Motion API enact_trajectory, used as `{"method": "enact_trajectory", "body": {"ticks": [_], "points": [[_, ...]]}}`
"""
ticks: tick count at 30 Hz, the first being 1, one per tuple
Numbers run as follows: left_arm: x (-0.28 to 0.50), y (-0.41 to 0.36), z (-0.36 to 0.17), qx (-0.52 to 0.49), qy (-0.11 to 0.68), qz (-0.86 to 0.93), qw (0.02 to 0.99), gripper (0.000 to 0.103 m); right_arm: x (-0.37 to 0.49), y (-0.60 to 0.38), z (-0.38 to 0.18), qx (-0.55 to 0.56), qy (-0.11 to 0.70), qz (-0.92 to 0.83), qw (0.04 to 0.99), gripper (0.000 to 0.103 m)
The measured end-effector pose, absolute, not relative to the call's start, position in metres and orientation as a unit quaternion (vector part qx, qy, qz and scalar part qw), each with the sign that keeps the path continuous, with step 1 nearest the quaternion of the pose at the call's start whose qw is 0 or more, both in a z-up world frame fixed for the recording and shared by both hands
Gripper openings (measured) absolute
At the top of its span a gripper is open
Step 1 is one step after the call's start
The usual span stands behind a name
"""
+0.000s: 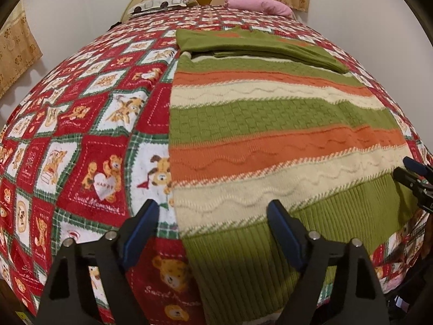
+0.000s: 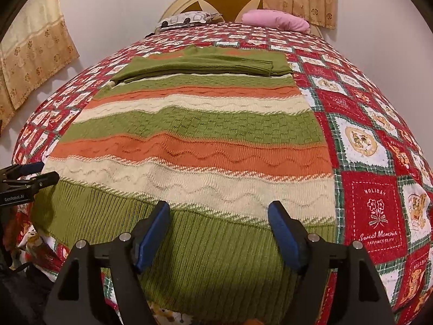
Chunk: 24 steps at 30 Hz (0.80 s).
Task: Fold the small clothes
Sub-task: 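Grasp the ribbed hem of the sweater with both grippers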
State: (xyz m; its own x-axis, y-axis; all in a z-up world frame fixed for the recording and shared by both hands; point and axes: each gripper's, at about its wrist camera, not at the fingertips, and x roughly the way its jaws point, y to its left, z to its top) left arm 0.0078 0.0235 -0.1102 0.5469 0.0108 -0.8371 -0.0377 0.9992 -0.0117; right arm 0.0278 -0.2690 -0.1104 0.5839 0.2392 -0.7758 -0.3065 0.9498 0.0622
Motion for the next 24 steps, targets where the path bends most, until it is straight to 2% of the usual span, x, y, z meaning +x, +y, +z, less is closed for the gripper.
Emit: {"method": "enact_trajectory", "body": {"ticks": [11, 17, 18, 20, 21, 22, 24], "points": [[-0.017, 0.029, -0.111, -0.070, 0.485, -0.034, 0.871, 0.061, 0.026, -0.267, -0.111, -0.045, 0.425, 0.153, 0.891, 0.076], [-0.029, 0.043, -0.112, -0.125, 0.482, -0.046, 0.866, 0.037, 0.025, -0.267, -0.111, -0.044, 0.425, 0.154, 0.891, 0.076], [-0.029, 0.044, -0.112, -0.129, 0.481, -0.047, 0.866, 0.029, 0.025, -0.267, -0.111, -0.043, 0.425, 0.154, 0.891, 0.076], [-0.028, 0.044, -0.112, -0.129, 0.481, -0.046, 0.866, 0.025, 0.025, -0.268, -0.110, -0.039, 0.426, 0.153, 0.891, 0.076], [-0.028, 0.042, -0.112, -0.127, 0.482, -0.047, 0.866, 0.021, 0.025, -0.271, -0.107, -0.033, 0.425, 0.151, 0.892, 0.076], [-0.028, 0.040, -0.112, -0.125, 0.483, -0.053, 0.865, 0.012, 0.025, -0.274, -0.104, -0.028, 0.421, 0.149, 0.894, 0.076], [-0.029, 0.037, -0.110, -0.118, 0.481, -0.054, 0.867, 0.012, 0.024, -0.281, -0.096, -0.022, 0.414, 0.142, 0.899, 0.076]]}}
